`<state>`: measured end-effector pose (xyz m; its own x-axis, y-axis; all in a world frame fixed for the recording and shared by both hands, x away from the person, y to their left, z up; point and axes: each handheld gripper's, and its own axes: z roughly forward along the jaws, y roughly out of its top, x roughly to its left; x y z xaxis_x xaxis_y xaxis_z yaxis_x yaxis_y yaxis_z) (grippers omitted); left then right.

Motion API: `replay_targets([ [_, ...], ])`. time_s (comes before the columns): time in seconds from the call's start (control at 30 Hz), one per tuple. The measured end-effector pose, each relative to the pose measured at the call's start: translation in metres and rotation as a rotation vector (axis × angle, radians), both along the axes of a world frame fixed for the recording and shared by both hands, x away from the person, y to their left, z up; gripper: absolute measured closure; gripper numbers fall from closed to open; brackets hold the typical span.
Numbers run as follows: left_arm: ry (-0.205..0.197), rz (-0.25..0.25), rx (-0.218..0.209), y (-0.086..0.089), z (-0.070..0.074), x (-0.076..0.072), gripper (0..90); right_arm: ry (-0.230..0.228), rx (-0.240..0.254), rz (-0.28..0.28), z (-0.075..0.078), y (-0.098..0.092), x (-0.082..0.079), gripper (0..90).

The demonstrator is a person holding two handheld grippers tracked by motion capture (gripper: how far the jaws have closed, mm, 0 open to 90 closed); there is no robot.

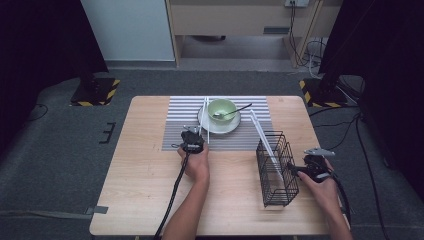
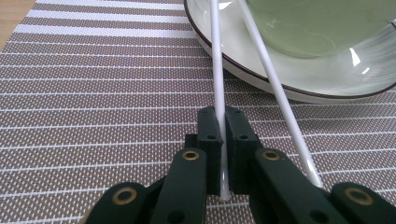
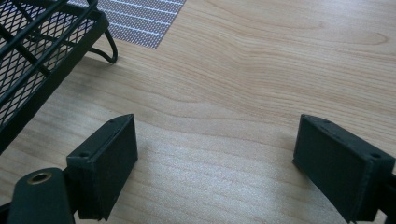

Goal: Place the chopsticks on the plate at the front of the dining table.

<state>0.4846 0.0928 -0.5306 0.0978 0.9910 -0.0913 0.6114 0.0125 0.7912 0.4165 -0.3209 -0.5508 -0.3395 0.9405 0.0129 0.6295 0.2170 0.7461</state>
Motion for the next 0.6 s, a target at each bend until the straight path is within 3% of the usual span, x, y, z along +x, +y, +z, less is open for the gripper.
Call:
replay_targets([
  [0.6, -0.009, 0.003, -0.015, -0.0028, 0.0011, 0.0014, 84.5, 0.001, 0.000, 0.000, 0.0000, 0.0000, -0.0001, 13.5],
])
